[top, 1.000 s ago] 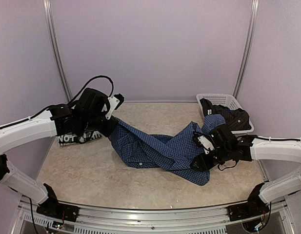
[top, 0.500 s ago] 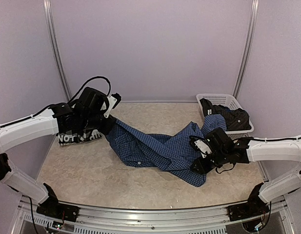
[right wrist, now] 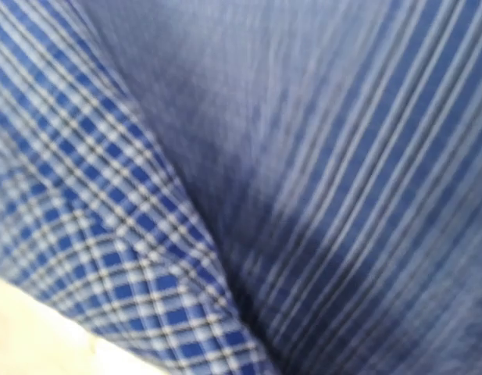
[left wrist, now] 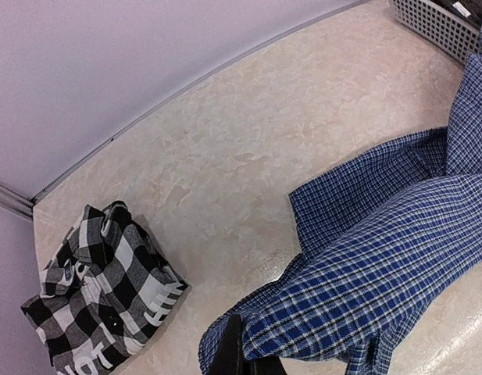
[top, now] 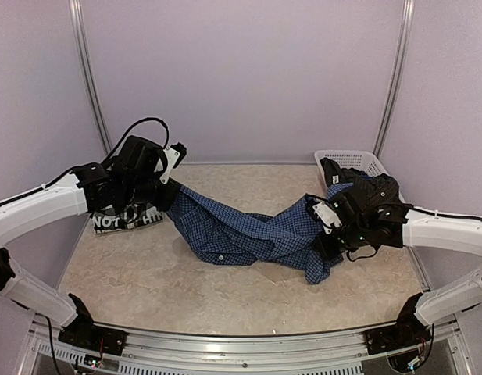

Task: Fold and stack the long sleeve shirts
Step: Flatten out the crumpled shirt at the center of the board.

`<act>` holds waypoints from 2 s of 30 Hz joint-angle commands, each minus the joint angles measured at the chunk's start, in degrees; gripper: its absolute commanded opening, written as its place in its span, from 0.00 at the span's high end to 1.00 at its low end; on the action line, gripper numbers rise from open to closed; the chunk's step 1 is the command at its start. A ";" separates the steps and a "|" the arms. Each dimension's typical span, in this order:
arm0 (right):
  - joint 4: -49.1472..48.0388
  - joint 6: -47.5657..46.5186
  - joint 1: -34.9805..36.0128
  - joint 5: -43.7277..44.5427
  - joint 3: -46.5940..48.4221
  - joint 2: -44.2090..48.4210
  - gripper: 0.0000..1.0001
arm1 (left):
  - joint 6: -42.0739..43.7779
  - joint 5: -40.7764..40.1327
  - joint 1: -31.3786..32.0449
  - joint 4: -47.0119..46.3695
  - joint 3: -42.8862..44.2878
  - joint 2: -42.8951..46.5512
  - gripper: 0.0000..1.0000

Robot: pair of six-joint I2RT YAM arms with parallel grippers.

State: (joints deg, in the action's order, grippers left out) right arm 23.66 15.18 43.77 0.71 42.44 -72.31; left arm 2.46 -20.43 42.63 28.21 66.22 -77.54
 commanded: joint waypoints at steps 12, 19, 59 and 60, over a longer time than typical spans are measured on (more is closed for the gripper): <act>17.18 -24.19 0.25 27.05 64.83 -14.31 1.00 | 0.32 -4.60 -6.29 -5.89 31.09 0.31 1.00; 22.02 -27.66 0.30 19.85 78.11 -11.63 1.00 | 1.95 -0.40 -5.60 -4.71 36.77 4.05 1.00; 25.04 -19.70 -14.25 11.98 81.81 -17.06 1.00 | 0.45 5.25 -20.31 -3.21 40.03 0.16 1.00; 23.62 -20.13 -16.39 11.16 83.46 -20.10 1.00 | -0.12 7.70 -22.78 -2.97 42.15 -2.32 1.00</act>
State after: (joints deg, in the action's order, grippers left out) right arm 53.39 -4.14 36.77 4.25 124.90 -85.34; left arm 6.50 -17.63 29.19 26.35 102.96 -74.15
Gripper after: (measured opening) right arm 0.005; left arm 0.005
